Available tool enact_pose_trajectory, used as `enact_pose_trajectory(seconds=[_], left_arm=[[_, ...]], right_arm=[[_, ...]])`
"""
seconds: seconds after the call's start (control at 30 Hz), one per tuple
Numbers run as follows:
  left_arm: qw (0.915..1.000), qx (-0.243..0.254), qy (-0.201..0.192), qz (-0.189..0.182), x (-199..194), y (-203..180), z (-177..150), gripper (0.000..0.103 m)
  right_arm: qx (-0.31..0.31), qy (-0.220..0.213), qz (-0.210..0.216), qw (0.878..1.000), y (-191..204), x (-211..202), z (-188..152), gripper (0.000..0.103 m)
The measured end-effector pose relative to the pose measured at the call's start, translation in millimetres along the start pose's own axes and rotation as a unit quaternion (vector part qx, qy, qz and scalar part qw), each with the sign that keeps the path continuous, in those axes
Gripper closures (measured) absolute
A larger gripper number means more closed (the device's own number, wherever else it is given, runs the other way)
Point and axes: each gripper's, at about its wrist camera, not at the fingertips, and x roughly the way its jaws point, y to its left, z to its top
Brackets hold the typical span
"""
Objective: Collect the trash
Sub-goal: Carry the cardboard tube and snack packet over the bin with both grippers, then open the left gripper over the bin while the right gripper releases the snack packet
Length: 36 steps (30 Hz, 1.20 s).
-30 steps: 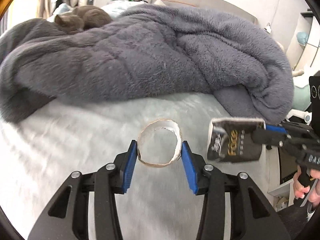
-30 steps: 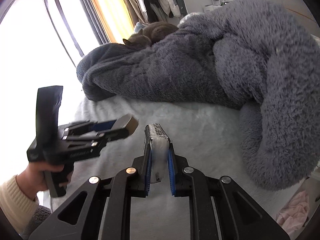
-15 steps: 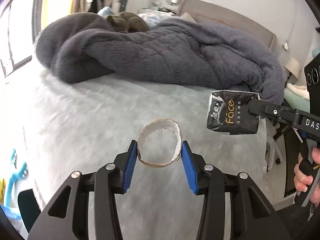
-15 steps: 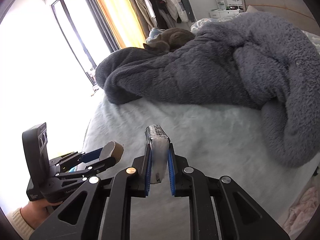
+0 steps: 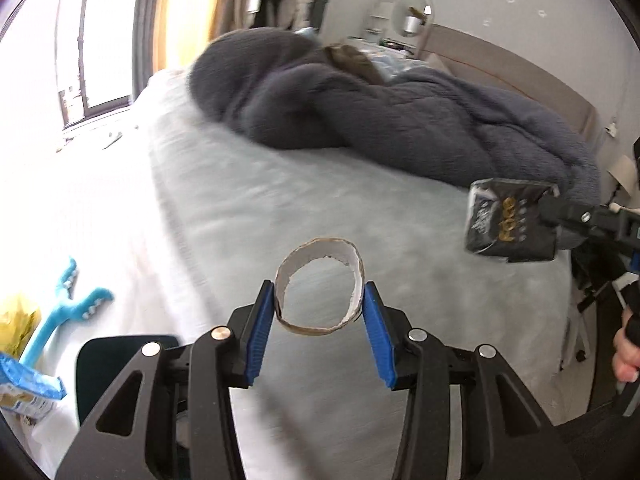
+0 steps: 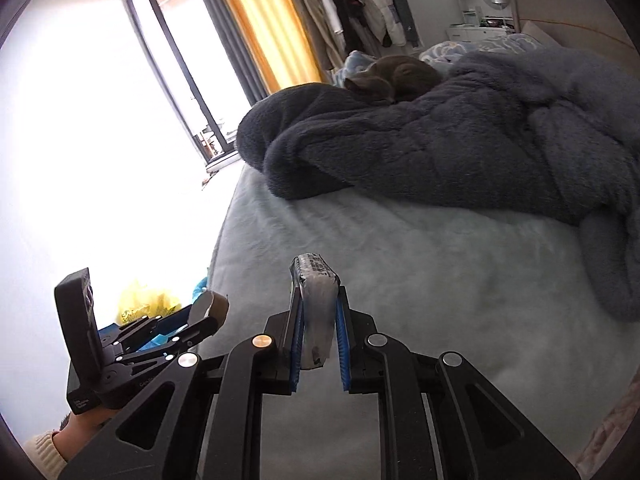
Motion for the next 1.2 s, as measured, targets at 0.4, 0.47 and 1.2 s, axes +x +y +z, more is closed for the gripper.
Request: enact_pose_trajectory(seconds=[0.4,0.47,1.2], left_arm=[[0.9955,-0.064,0.036,0.059,-5,89,-26,0.055],[0.9944,-0.069,0.042,0.069,-7,100,-31,0.055],[0.9714,-0.16,0.159,0.076,-14,208,-103,0.055]], right_arm=[[-0.069,0.017,0.034,0.997,81,46,4,0.088],[-0.074,0.02,0.042,0.996,94,53,3,0.088],[-0.133,0.086,0.106,0.982,221,135,-25,0.088]])
